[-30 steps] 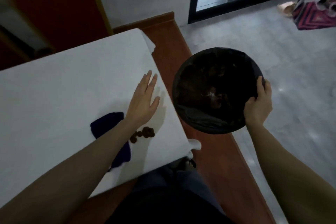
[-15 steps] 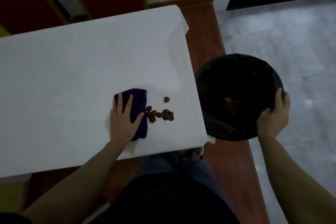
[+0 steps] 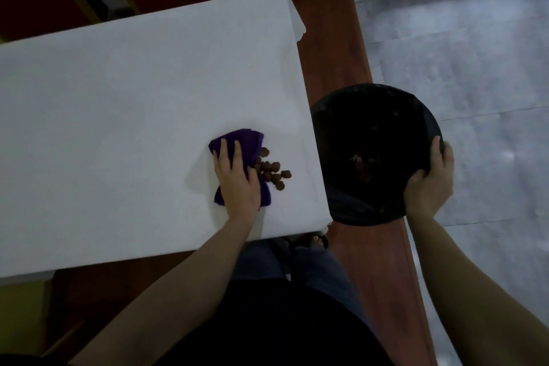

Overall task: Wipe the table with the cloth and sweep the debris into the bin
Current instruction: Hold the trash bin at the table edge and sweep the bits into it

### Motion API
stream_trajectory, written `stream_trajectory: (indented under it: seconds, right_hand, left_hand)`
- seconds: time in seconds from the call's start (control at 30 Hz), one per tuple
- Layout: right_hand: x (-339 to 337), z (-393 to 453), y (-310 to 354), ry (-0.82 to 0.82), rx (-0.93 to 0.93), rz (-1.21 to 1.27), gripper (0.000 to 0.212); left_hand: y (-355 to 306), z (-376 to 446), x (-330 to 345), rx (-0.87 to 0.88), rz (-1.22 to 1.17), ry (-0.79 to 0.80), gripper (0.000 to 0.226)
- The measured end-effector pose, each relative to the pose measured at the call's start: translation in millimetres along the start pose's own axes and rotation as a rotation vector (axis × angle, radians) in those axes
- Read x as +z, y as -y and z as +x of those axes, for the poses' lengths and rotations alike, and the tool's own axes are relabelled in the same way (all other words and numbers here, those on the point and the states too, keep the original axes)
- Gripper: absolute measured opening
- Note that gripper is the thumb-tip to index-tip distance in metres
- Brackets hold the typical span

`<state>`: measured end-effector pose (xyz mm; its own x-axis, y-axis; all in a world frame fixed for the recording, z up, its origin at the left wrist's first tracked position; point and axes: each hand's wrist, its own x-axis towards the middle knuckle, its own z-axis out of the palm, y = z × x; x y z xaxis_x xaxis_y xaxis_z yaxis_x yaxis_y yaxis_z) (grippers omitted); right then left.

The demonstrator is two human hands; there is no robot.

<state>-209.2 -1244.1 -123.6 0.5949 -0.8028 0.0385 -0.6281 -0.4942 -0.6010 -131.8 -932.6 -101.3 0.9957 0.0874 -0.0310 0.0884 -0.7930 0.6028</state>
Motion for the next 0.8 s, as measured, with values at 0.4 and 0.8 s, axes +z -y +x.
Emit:
stream_trajectory:
  seconds: [0.4,0.8]
  right_hand:
    - [-2.1,-1.4,-6.1,0.033,0.002,0.06,0.074]
    - [-1.5,-10.6,-9.6,0.043,0.064,0.105,0.075]
  left_hand:
    - [-55.3,10.7,43.7,0.088,-0.05,-0.035,0.054]
    - [-94.6,12.2,74.5,0.199,-0.051,0.05,0.052]
